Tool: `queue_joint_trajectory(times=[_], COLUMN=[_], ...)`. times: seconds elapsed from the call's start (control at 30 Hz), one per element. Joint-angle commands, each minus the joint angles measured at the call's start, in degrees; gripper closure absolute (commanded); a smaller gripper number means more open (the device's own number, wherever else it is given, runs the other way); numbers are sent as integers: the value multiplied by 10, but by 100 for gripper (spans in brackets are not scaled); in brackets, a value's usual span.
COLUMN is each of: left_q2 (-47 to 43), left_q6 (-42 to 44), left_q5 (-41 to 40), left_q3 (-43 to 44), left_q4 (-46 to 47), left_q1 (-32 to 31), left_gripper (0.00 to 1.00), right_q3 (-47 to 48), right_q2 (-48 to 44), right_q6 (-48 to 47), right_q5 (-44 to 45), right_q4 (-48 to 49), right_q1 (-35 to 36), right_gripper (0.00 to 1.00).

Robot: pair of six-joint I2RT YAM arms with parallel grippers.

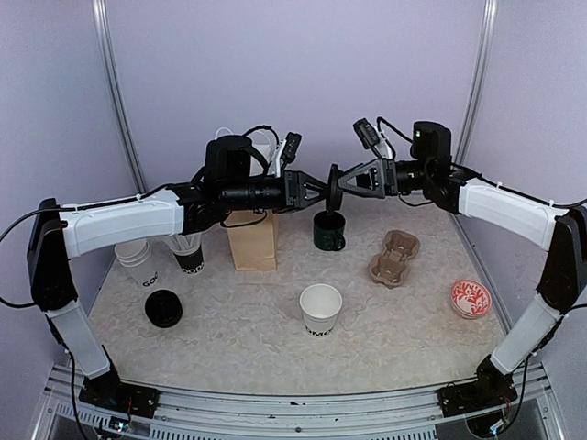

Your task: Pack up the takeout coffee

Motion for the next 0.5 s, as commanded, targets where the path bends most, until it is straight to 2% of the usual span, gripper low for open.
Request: queue_joint_trajectory(times=[0.0, 0.03, 0.07, 0.1, 0.27, 0.47], left_q2=[-6, -14, -20, -30, -77, -84], left_q6=[28, 38, 48, 56, 94, 106], left_q5=[-37, -52, -69, -85, -171, -299], left_q3=[6, 0, -6, -15, -75, -145], left_q4=[-54, -73, -91, -119, -211, -292], left_q1=[-7, -10, -12, -16, -44, -95], left_gripper=[65, 61, 52, 49, 49, 50], right_q3=[0, 3, 5, 6, 39, 66], right_q2=[-13, -17, -22, -27, -34, -35], right_q6=[-98, -123, -153, -180, -386, -539], right_q5=[32, 40, 49, 59, 129, 204], right_q4=[-92, -124, -150, -178, -348, -481], right_q1=[3, -1, -5, -10, -16, -16], right_gripper=[27, 27, 27, 27, 28, 28])
